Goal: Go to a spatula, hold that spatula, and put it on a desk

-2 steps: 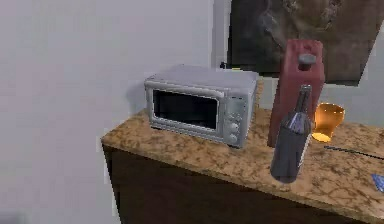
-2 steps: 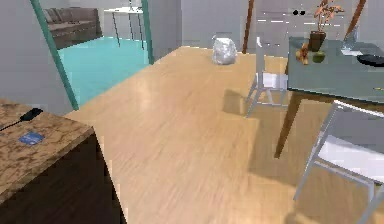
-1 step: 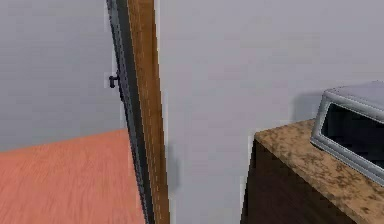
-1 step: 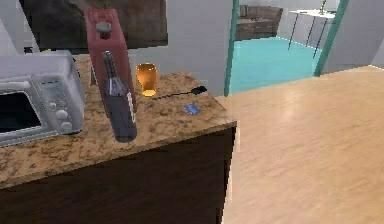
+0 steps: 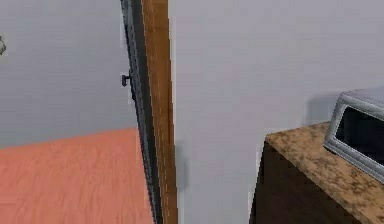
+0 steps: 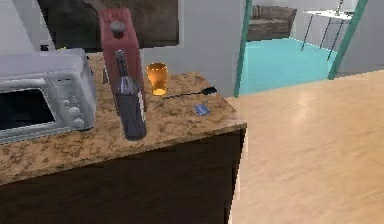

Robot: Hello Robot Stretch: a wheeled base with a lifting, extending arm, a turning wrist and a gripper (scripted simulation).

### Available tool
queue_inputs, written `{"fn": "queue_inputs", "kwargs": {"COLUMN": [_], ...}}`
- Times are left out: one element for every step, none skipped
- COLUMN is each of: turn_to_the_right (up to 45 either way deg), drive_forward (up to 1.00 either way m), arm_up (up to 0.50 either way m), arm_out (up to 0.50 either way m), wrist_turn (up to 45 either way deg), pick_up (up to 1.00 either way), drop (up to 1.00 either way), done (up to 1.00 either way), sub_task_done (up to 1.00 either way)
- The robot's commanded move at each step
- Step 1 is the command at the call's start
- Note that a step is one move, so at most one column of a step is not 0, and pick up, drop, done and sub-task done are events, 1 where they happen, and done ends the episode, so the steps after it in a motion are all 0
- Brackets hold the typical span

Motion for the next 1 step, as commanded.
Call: {"fn": "queue_inputs", "kwargs": {"turn_to_the_right": [45.0], "drive_forward": [0.0], "arm_up": [0.0], "arm_out": [0.0], "wrist_turn": [0.0], "pick_up": [0.0], "drop": [0.0], "done": [0.0], "sub_task_done": [0.0]}}
